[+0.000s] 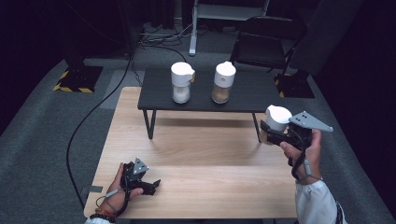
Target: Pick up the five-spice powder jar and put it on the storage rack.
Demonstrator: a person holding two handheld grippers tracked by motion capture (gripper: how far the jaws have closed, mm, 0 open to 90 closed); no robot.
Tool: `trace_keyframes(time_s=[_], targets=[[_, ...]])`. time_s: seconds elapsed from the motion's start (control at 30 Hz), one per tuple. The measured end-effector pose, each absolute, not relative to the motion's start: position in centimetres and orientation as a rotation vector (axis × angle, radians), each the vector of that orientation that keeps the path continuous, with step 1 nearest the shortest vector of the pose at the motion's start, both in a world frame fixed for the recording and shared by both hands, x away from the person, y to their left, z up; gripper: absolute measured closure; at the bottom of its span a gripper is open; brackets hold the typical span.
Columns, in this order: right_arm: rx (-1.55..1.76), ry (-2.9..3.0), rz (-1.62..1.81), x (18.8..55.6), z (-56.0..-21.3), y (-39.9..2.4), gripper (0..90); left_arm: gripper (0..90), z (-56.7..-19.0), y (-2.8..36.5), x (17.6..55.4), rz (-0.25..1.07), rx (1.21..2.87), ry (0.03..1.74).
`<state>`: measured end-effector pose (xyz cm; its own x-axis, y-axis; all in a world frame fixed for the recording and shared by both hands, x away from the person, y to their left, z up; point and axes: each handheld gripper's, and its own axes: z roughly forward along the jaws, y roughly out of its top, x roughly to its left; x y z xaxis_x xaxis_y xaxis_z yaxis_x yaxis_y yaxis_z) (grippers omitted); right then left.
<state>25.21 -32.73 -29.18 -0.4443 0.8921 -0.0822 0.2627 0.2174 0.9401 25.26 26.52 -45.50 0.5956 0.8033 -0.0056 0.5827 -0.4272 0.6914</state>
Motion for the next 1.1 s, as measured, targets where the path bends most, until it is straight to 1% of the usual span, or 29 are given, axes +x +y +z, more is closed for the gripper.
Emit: trace_keyframes(time_s=[0.5,0.8,1.1], targets=[[1.012,1.801,1.253,27.3,-26.4,-31.8,29.3,0.1,-45.5,26.5,25.3,0.431,2.163,1.092],[1.043,1.777,1.26,29.3,-25.7,-31.2,29.3,0.1,-45.5,26.5,25.3,0.431,2.163,1.092],[1.038,1.749,1.287,31.3,-26.0,-30.9,29.3,0.1,-45.5,26.5,25.3,0.431,2.163,1.092]])
